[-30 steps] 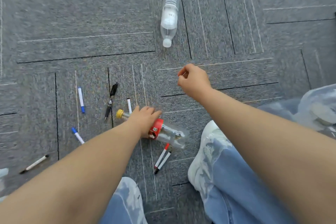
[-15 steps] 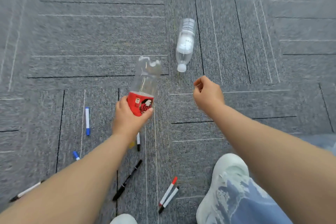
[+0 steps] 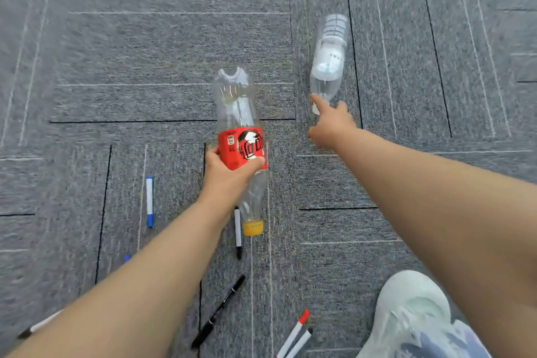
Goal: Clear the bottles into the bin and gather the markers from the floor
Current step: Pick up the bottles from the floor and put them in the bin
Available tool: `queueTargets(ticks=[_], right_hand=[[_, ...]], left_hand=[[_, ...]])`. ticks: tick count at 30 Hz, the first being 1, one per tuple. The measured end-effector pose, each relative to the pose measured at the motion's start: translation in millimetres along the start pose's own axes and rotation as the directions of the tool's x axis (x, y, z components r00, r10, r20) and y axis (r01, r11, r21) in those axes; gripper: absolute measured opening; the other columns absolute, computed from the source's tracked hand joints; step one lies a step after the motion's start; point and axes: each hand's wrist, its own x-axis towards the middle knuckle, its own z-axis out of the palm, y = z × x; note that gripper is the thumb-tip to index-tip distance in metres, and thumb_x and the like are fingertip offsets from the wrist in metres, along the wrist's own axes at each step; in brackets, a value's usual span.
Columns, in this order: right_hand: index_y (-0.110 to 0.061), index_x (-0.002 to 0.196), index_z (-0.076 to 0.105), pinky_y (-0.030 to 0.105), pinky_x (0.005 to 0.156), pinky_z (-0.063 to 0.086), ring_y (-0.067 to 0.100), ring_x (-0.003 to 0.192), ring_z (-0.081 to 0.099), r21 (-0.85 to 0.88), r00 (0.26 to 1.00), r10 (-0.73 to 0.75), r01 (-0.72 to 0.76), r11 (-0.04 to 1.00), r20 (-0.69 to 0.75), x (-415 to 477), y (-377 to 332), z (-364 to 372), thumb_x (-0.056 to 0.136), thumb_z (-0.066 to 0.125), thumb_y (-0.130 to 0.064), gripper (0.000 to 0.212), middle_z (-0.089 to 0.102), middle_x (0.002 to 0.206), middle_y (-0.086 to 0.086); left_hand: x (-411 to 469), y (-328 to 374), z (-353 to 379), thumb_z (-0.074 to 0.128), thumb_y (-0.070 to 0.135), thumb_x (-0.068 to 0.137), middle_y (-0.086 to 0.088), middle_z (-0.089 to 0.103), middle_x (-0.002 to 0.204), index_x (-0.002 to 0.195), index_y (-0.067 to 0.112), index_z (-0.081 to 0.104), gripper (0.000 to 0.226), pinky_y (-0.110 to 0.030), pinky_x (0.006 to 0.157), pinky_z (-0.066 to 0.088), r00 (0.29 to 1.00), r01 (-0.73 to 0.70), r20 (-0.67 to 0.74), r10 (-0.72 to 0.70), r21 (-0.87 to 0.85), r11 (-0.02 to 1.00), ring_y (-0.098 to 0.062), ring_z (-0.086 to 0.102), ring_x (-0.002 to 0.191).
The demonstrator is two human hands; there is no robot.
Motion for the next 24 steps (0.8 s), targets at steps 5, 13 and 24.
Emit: queueTargets(ticks=[5,13,24], right_hand=[[-0.033,0.146,0.021,0.048,0.106,0.039,0.037,0.129,0.037,0.033,0.999,-0.016,0.015,0.999,0.049,9,6,8,0.088,0.056,-0.015,0.070,0.025,0.148,0.016],[-0.022,0.119,0.042,0.037,0.083,0.047,0.027,0.099,0.051,0.139,0.976,-0.012,0.044,0.989,-0.219,-43,20,11,0.093,0.053,-0.020,0.028,0.041,0.123,0.014],[-0.019,0.103,0.027,0.038,0.067,0.040,0.029,0.076,0.052,0.437,0.981,0.094,-0.010,0.900,-0.171,-221,89,-69,0.096,0.041,-0.020,0.016,0.051,0.089,0.011]], left_hand=[[-3,0,-1,0.073,0.023,0.077,0.004,0.058,0.100,0.132,0.018,0.032,0.068,-0.025,0.066,0.046,1.000,0.023,0.013,-0.023,-0.010,1.000,-0.012,0.060,0.086],[-12,6,0,0.074,0.025,0.076,0.005,0.059,0.099,0.134,0.019,0.034,0.071,-0.034,0.081,0.051,1.000,-0.004,-0.002,0.004,0.011,1.000,-0.018,0.062,0.092],[-124,73,57,0.075,0.020,0.076,-0.011,0.060,0.113,0.134,0.015,0.037,0.069,-0.047,0.092,0.050,0.981,-0.131,0.145,0.132,-0.017,0.991,-0.030,0.062,0.100]])
